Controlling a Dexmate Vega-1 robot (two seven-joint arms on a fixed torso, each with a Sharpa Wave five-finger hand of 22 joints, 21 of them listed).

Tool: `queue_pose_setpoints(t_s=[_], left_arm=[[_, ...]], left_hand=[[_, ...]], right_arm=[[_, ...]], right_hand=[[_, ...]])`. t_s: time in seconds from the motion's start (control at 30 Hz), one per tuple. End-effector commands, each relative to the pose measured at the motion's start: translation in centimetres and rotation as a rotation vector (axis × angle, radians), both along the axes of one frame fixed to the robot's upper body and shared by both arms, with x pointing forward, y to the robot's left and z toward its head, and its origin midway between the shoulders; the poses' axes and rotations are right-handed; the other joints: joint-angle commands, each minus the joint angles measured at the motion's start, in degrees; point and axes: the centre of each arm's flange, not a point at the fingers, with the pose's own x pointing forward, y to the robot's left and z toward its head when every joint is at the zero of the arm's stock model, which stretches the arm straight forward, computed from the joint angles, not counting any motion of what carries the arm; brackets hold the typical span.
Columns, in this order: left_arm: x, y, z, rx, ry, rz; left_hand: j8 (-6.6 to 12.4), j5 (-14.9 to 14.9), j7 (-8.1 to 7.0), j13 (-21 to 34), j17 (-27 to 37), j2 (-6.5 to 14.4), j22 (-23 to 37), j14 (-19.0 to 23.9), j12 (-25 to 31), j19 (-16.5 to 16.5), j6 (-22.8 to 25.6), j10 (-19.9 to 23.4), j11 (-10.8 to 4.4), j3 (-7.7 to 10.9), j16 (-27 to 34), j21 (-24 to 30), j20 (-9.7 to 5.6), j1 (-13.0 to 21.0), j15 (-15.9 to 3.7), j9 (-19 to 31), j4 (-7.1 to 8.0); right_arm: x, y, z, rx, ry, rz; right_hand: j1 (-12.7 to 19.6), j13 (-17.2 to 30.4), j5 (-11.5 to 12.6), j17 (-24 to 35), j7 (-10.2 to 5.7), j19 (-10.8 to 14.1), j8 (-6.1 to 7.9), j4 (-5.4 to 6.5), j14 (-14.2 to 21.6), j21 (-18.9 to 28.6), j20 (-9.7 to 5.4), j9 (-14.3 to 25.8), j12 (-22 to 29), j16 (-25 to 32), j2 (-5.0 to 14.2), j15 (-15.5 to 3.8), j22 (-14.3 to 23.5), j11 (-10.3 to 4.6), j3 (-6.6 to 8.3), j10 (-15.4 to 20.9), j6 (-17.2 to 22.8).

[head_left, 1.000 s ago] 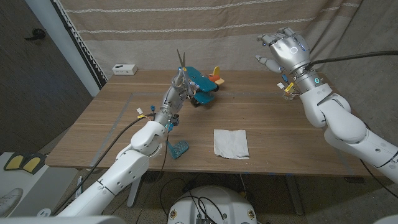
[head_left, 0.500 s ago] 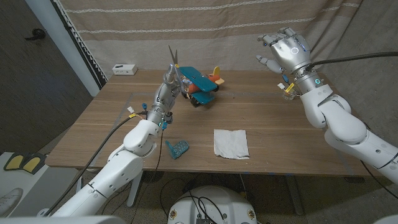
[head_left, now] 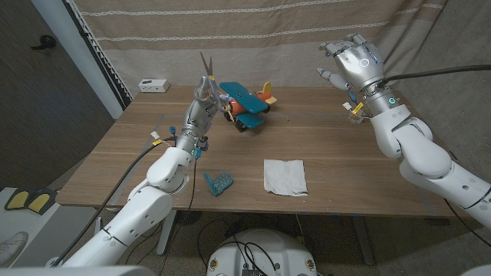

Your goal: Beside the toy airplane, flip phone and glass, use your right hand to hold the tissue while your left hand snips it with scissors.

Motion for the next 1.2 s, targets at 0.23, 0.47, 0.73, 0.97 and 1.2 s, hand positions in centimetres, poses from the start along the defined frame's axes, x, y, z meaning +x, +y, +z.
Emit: queue_pose_setpoints(t_s=[0.23, 0.47, 0.73, 0.97, 1.2], left_arm=[[-0.4, 1.1, 0.5, 0.000, -0.021, -0.002], [-0.1, 1.6, 0.8, 0.013, -0.024, -0.008], [-0.5, 2.4, 1.1, 0.047, -0.027, 0.008], [-1.2, 3.2, 1.2, 0.051, -0.028, 0.027], [-1.6, 3.3, 1.3, 0.072, -0.025, 0.034]], left_hand=[[-0.25, 0.66, 1.63, 4.54, 0.10, 0.77, 0.14, 1.15, 1.68, 0.79, -0.18, 3.04, -1.57, -0.08, 0.34, -0.22, 0.06, 0.00, -8.33, -0.81, -0.24], [-0.38, 0.78, 1.44, 4.84, 0.07, 0.84, 0.15, 1.17, 1.80, 0.77, -0.65, 2.69, -1.77, -0.05, 0.31, -0.31, 0.01, 0.09, -8.34, -0.62, -0.26], [-0.21, 0.96, 1.60, 5.04, 0.04, 0.96, 0.17, 1.60, 2.08, 0.94, -0.09, 2.79, -1.85, 0.00, 0.43, -0.39, 0.01, 0.24, -8.34, -0.56, -0.28], [-0.04, 1.07, 1.74, 5.17, 0.01, 1.00, 0.18, 1.71, 2.24, 0.99, 0.11, 2.81, -1.86, 0.01, 0.43, -0.47, 0.07, 0.33, -8.35, -0.31, -0.29], [0.01, 1.21, 1.77, 5.27, -0.01, 1.10, 0.19, 1.83, 2.41, 1.02, 0.31, 2.88, -1.86, 0.04, 0.43, -0.56, 0.10, 0.42, -8.35, -0.22, -0.28]], right_arm=[[0.3, 0.3, -0.2, 0.019, -0.004, 0.000], [0.2, 0.5, -0.2, 0.033, -0.008, -0.002], [0.2, 0.5, -0.3, 0.039, -0.007, -0.008], [0.4, 0.5, -0.4, 0.038, -0.006, -0.006], [0.4, 0.6, -0.4, 0.040, -0.008, -0.004]], right_hand=[[-0.60, 0.12, 0.34, -0.02, 0.03, 0.68, -0.19, -0.03, -0.31, -0.18, -0.07, 0.25, 0.40, 0.60, -0.04, -9.61, 0.19, -0.11, -0.42, -0.19, 0.38], [-0.61, 0.09, 0.38, -0.03, -0.04, 0.72, -0.27, -0.05, -0.32, -0.26, -0.05, 0.30, 0.41, 0.63, -0.01, -9.61, 0.19, -0.08, -0.45, -0.20, 0.37], [-0.67, 0.11, 0.37, 0.00, -0.15, 0.76, -0.31, -0.06, -0.28, -0.36, -0.06, 0.35, 0.47, 0.73, -0.01, -9.60, 0.20, -0.05, -0.50, -0.14, 0.52], [-0.71, 0.12, 0.39, -0.03, 0.00, 0.84, -0.45, -0.08, -0.37, -0.44, -0.07, 0.38, 0.48, 0.71, -0.02, -9.63, 0.20, -0.08, -0.54, -0.20, 0.42], [-0.77, 0.07, 0.41, -0.04, -0.07, 0.83, -0.51, -0.08, -0.32, -0.54, -0.05, 0.39, 0.45, 0.77, -0.01, -9.62, 0.21, -0.11, -0.58, -0.28, 0.51]])
